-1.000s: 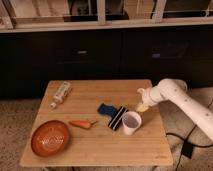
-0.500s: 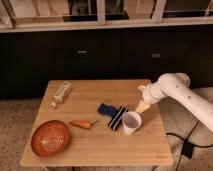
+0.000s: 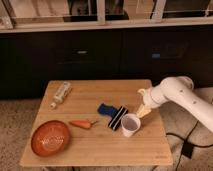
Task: Place the ceramic cup in the ceramic bowl
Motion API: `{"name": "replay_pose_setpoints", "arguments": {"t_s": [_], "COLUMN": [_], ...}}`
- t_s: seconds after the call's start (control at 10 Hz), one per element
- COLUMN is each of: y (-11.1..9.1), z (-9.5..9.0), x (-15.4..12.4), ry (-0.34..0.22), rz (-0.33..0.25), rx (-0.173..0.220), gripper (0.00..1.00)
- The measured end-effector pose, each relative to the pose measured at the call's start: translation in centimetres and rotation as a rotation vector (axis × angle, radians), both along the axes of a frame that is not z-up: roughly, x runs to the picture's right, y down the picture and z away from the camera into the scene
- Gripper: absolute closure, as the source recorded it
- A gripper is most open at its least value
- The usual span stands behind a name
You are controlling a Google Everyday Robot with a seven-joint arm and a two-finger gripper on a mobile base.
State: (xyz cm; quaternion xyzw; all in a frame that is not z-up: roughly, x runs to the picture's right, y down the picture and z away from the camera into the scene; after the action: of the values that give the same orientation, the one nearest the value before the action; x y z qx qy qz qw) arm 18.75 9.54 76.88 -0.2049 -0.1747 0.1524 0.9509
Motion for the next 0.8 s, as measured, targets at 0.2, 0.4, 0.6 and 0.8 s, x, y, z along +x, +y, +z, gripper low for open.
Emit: {"name": "replay_pose_setpoints", "arguments": {"t_s": [0.2, 0.4, 0.6, 0.8], "y": [0.5, 1.2, 1.7, 2.1], "z": [-0.6, -1.2, -1.7, -2.1], "x": [0.0, -0.3, -1.2, -1.9], "ry": [-0.011, -0.016, -0.026, -0.051], "rz": [0.007, -0.007, -0.040, -0.064], "rx": [-0.004, -0.013, -0.015, -0.023], "gripper": [0.20, 0.20, 0.20, 0.20]}}
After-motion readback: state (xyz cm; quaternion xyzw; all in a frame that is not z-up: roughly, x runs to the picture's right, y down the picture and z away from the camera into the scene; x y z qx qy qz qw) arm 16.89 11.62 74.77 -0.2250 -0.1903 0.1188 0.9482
